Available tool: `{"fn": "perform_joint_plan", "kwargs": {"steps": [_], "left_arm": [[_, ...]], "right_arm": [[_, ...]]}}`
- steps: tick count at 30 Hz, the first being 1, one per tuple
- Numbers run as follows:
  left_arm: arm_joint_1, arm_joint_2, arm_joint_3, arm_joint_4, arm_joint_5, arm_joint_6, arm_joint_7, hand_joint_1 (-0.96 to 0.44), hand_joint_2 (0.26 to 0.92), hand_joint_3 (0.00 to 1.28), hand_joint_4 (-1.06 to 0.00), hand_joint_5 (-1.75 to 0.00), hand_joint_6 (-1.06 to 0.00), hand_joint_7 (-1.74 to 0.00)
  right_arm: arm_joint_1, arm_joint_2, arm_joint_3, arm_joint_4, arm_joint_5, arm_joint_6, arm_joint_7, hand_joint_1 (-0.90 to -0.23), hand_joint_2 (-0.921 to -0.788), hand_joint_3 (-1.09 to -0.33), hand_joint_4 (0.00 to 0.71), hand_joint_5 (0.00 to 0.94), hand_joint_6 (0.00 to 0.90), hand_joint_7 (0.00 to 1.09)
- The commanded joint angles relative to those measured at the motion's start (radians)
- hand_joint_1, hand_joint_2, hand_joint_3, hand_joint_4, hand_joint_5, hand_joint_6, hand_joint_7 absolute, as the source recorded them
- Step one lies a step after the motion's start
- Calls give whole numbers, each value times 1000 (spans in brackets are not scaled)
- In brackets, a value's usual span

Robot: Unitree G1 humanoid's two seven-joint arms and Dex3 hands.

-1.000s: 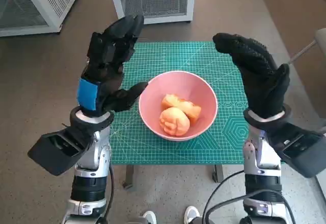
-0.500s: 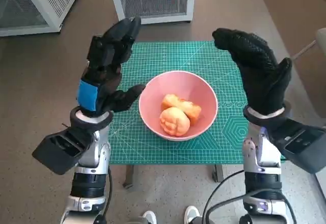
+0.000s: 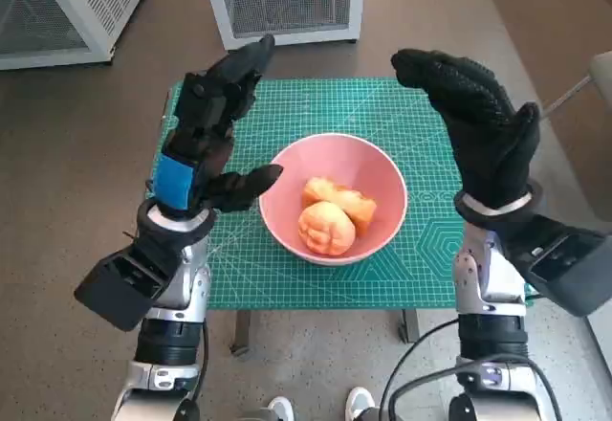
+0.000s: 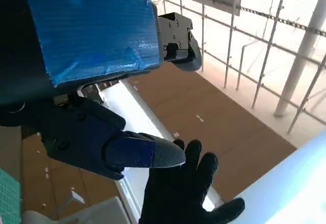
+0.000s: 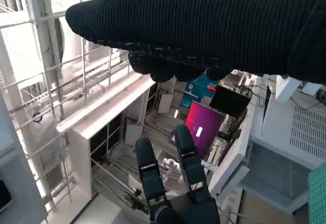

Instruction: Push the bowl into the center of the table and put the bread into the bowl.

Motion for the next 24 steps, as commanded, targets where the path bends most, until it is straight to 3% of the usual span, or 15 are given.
{"fn": "perform_joint_plan", "kwargs": {"steps": [1,10,18,24], "left_arm": [[-23,15,-6,11,3,-18,-6,-635,921,325,-280,-20,1,-725],[-34,19,-9,15,-16,-13,-22,-637,921,328,-284,-26,1,-745],[-26,12,-15,8,-20,-11,-26,-641,921,325,-279,-27,1,-756],[-26,8,-15,20,-22,-10,-27,-654,921,323,-275,-29,1,-752]], "right_arm": [[-3,4,-1,39,-18,-19,-11,-555,-921,-494,264,2,50,701],[-9,7,1,93,-57,-101,-31,-572,-921,-485,273,7,12,701],[-23,6,7,149,-64,-176,-24,-581,-921,-509,261,1,0,643],[-32,4,17,166,-73,-196,-28,-578,-921,-525,261,0,-1,636]]}}
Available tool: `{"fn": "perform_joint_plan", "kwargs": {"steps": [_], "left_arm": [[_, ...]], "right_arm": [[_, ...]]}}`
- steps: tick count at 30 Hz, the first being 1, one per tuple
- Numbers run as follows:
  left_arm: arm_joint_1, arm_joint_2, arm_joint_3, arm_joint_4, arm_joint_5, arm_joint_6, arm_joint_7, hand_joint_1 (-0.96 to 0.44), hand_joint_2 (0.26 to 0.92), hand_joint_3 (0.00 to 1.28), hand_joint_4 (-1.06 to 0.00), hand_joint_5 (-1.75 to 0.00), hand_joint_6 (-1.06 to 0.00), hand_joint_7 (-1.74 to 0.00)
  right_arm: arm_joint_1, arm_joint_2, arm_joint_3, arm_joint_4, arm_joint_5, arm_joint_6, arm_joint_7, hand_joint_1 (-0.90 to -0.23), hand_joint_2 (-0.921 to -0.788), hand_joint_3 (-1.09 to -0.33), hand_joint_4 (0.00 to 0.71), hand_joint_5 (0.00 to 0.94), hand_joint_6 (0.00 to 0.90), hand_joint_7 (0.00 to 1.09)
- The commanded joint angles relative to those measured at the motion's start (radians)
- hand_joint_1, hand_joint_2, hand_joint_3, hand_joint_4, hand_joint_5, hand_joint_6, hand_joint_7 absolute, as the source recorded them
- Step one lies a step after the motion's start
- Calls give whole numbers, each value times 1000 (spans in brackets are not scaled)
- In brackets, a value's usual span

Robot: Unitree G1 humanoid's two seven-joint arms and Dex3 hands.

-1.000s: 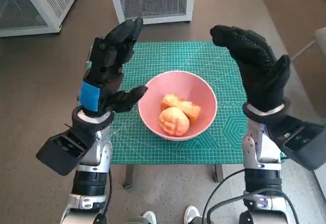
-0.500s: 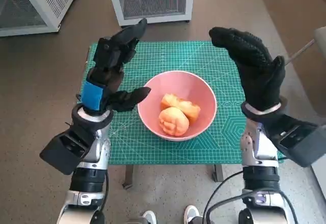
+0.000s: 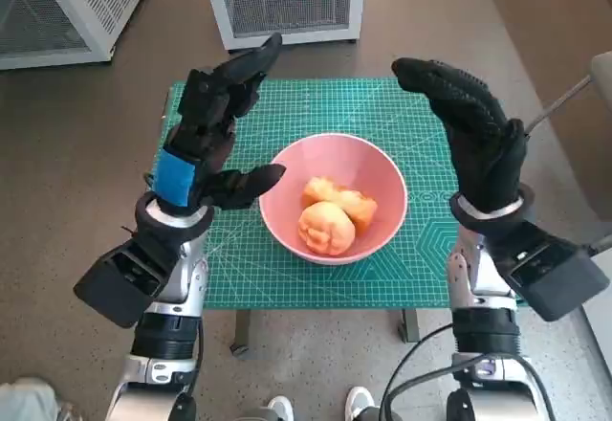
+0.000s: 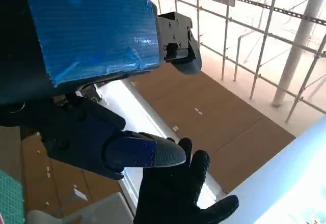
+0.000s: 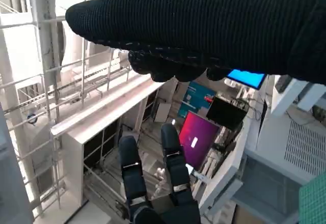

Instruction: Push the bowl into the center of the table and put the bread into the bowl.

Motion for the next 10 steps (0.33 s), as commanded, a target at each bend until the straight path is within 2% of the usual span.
{"fn": "perform_joint_plan", "kwargs": {"steps": [1,10], "left_arm": [[-6,-2,-5,14,-10,-7,-2,-654,921,323,-275,-28,1,-751],[-13,6,0,19,-23,3,-13,-652,921,322,-262,-26,1,-744]], "right_arm": [[-7,-2,11,20,-26,-8,-5,-577,-921,-527,260,0,-1,638],[-6,-8,17,6,-22,-4,-2,-564,-921,-549,260,2,-1,665]]}}
